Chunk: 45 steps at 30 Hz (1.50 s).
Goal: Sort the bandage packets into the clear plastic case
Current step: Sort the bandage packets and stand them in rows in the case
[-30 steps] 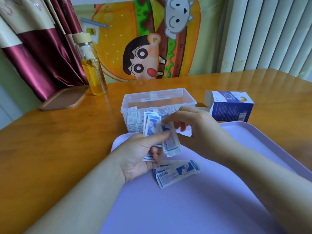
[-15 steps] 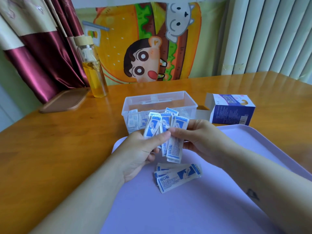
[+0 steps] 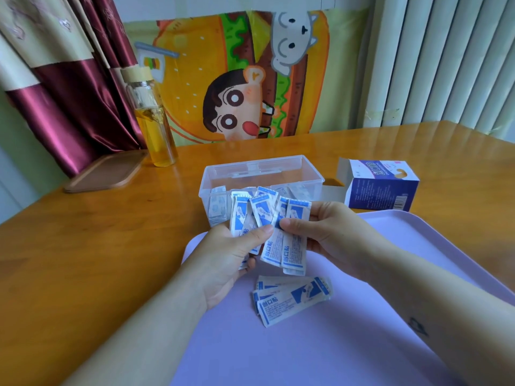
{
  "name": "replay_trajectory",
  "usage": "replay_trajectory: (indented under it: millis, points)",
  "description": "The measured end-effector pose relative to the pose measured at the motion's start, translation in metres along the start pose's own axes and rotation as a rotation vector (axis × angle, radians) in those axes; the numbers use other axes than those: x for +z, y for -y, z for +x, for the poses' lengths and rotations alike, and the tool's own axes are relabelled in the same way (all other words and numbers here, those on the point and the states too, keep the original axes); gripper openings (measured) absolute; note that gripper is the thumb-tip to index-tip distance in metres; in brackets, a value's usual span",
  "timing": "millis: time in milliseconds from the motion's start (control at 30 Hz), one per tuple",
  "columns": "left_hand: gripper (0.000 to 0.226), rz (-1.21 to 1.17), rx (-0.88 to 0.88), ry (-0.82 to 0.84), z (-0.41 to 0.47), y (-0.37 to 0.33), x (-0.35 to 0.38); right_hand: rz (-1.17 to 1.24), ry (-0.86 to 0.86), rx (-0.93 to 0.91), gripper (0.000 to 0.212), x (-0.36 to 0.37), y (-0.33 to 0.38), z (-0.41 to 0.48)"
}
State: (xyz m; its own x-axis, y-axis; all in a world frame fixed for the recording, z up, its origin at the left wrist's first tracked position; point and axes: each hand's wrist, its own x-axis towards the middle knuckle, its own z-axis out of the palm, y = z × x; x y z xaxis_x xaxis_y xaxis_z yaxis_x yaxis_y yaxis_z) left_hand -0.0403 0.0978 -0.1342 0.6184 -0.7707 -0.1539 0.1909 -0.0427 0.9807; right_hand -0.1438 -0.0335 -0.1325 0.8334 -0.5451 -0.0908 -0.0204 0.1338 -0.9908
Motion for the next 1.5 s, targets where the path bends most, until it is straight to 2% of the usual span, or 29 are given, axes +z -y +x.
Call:
replay_trajectory:
  millis: [167, 333, 467, 533, 633, 700, 767, 833, 900, 1033, 1133, 1200, 1267, 1333, 1400, 1500]
  points:
    - [0.025, -0.029, 0.001, -0.003, 0.001, -0.001, 0.000, 0.037, -0.018, -0.011, 0.023, 0.000, 0.000, 0.001]
    - [0.030, 0.044, 0.030, -0.001, 0.002, 0.001, -0.001, 0.010, -0.015, -0.033, 0.023, -0.002, 0.003, 0.000]
    - [0.022, 0.047, 0.036, -0.043, 0.003, -0.001, -0.004, -0.076, -0.059, -0.042, 0.013, -0.008, 0.009, 0.000]
    - [0.017, 0.027, 0.038, -0.060, 0.003, -0.002, -0.004, -0.176, -0.113, -0.061, 0.008, -0.017, 0.015, 0.001]
    - [0.016, -0.004, 0.029, -0.096, 0.004, -0.003, -0.005, -0.456, -0.263, -0.085, 0.002, -0.037, 0.024, 0.002]
    - [0.016, -0.014, 0.019, -0.114, 0.005, -0.004, -0.006, -0.721, -0.316, -0.096, 0.009, -0.045, 0.026, 0.000]
    - [0.015, -0.021, 0.015, -0.113, 0.005, -0.004, -0.005, -0.948, -0.298, -0.103, 0.018, -0.045, 0.026, -0.002]
    - [0.015, -0.025, 0.013, -0.105, 0.005, -0.003, -0.006, -1.073, -0.266, -0.083, 0.034, -0.041, 0.022, -0.001]
    - [0.015, -0.025, 0.007, -0.098, 0.005, -0.003, -0.006, -1.119, -0.239, -0.058, 0.036, -0.039, 0.016, 0.001]
    - [0.016, -0.011, 0.001, -0.076, 0.005, -0.002, -0.007, -1.079, -0.181, -0.027, 0.024, -0.041, 0.009, 0.004]
    - [0.017, 0.009, -0.001, -0.067, 0.005, 0.000, -0.007, -1.027, -0.207, -0.025, 0.030, -0.042, 0.017, -0.001]
    - [0.017, 0.054, 0.017, -0.085, 0.007, 0.002, -0.008, -0.813, -0.233, -0.075, 0.035, -0.040, 0.024, -0.003]
    - [0.018, 0.143, 0.042, -0.102, 0.009, 0.006, -0.009, -0.506, -0.148, -0.107, 0.042, -0.032, 0.025, -0.004]
    - [0.022, 0.192, 0.058, -0.087, 0.010, 0.008, -0.010, -0.307, -0.039, -0.104, 0.049, -0.017, 0.015, -0.004]
    - [0.034, 0.221, 0.077, -0.051, 0.009, 0.008, -0.009, -0.189, 0.020, -0.084, 0.047, -0.004, 0.005, -0.002]
    - [0.064, 0.293, 0.115, 0.028, 0.006, 0.007, -0.007, -0.095, 0.085, -0.030, 0.039, 0.002, -0.002, 0.000]
